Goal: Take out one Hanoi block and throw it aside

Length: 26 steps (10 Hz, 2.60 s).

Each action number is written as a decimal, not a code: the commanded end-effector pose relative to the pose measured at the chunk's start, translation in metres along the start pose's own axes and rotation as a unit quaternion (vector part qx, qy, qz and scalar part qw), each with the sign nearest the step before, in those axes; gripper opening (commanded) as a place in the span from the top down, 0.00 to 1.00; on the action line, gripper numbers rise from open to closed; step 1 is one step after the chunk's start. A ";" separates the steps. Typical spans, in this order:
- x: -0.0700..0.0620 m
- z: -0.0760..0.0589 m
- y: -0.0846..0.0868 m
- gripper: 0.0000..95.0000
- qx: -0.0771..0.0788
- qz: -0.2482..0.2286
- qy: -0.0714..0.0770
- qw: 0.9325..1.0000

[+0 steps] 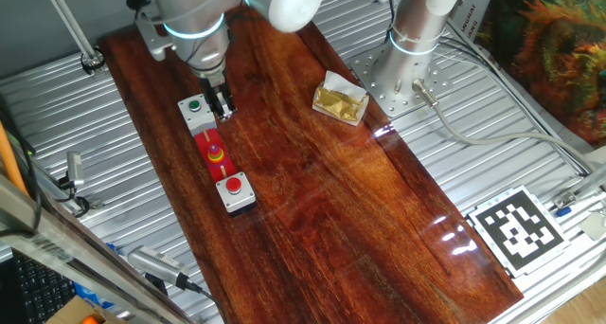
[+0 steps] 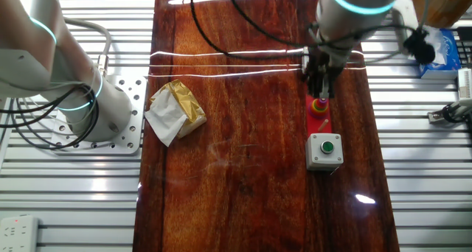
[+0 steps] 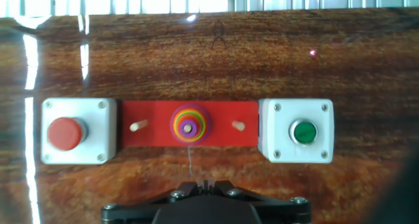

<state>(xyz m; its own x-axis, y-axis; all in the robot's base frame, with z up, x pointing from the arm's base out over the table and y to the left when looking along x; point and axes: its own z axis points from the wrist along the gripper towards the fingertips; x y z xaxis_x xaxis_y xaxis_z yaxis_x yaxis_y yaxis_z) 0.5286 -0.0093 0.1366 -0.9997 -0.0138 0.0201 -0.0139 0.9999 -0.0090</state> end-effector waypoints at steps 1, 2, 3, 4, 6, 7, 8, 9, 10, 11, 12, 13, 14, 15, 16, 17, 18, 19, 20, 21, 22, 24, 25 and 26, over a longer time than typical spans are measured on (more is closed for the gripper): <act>-0.005 0.011 -0.003 1.00 -0.004 -0.002 -0.003 1.000; -0.009 0.013 -0.003 1.00 -0.004 -0.002 -0.003 1.000; -0.012 0.014 -0.003 1.00 -0.005 -0.002 -0.002 1.000; -0.018 0.014 -0.002 1.00 -0.005 -0.003 -0.001 1.000; -0.028 0.020 -0.001 1.00 -0.007 -0.007 -0.004 1.000; -0.034 0.024 0.001 1.00 -0.010 -0.007 -0.004 1.000; -0.037 0.026 0.002 1.00 -0.011 -0.006 -0.006 1.000; -0.037 0.027 0.004 1.00 -0.013 -0.005 -0.008 1.000; -0.038 0.032 0.016 1.00 -0.013 0.001 -0.012 1.000; -0.039 0.037 0.022 1.00 -0.013 0.003 -0.013 1.000; -0.039 0.041 0.025 1.00 -0.012 0.003 -0.013 1.000; -0.039 0.043 0.024 1.00 -0.013 0.002 -0.013 1.000; -0.039 0.043 0.024 1.00 -0.013 0.003 -0.013 1.000; -0.040 0.045 0.024 1.00 -0.012 0.004 -0.014 1.000; -0.040 0.046 0.024 1.00 -0.012 0.004 -0.014 1.000; -0.040 0.046 0.024 1.00 -0.015 0.006 -0.015 1.000; -0.040 0.046 0.024 1.00 -0.016 0.007 -0.014 1.000; -0.040 0.046 0.024 1.00 -0.017 0.007 -0.014 1.000; -0.040 0.046 0.024 1.00 -0.016 0.007 -0.014 1.000; -0.040 0.046 0.024 1.00 -0.017 0.007 -0.014 1.000; -0.040 0.047 0.024 1.00 -0.016 0.007 -0.014 1.000; -0.040 0.049 0.023 0.80 -0.017 0.006 -0.014 1.000; -0.041 0.050 0.023 0.80 -0.016 0.006 -0.014 1.000; -0.041 0.053 0.023 0.80 -0.017 0.005 -0.015 1.000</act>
<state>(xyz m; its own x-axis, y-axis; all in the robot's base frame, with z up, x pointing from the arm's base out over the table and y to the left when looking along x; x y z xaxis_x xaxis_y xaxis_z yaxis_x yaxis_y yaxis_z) 0.5684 0.0136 0.0814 -1.0000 -0.0030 -0.0094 -0.0032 0.9997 0.0240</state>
